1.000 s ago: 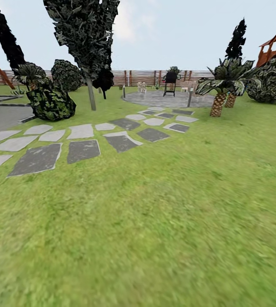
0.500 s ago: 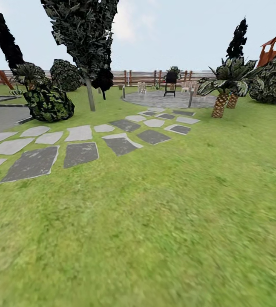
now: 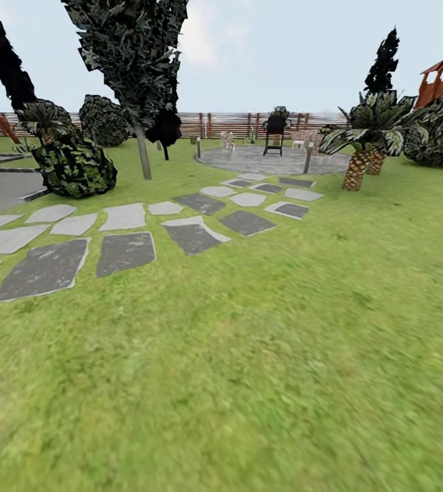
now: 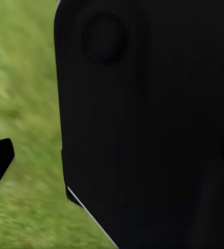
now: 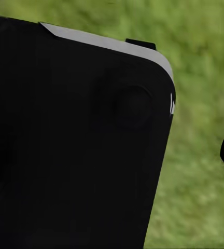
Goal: Take the three Easter eggs out of the wicker basket on the lawn in the garden, then place them on the lawn next to a single tree (choose any tree) so that all three eggs are next to the same tree and none are left in the basket.
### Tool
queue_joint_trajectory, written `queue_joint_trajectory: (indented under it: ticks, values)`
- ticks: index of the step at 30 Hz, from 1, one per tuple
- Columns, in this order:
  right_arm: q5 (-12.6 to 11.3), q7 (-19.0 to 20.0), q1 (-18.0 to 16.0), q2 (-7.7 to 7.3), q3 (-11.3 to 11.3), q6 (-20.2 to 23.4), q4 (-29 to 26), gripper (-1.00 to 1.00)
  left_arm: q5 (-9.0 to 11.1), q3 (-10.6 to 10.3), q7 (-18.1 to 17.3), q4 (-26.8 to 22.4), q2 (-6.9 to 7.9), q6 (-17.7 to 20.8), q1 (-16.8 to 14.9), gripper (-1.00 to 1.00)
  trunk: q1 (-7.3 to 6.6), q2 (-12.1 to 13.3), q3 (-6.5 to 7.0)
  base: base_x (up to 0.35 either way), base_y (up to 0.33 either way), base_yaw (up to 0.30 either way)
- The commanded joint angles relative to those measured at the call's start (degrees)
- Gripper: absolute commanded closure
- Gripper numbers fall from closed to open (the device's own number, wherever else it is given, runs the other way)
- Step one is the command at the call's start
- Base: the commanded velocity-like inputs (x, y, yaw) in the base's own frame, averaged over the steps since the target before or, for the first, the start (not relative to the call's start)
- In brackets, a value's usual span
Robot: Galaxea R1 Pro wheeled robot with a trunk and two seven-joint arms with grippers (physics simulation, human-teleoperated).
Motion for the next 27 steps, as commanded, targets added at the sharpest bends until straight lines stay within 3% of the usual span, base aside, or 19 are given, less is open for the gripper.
queue_joint_trajectory:
  ticks: [1,27]
  values:
    - [0.22,-0.01,-0.06,-0.01,0.15,-0.15,0.04,-1.00,0.07,0.03,0.02,0.00,-0.01,-0.08,-0.02,-1.00,0.03,-0.02,-0.05,0.339,0.000,0.000]
    - [0.48,-0.01,-0.02,0.00,0.15,-0.03,0.04,-1.00,0.07,0.03,0.02,0.01,-0.01,-0.08,-0.02,-1.00,0.03,-0.02,-0.05,0.339,0.000,0.000]
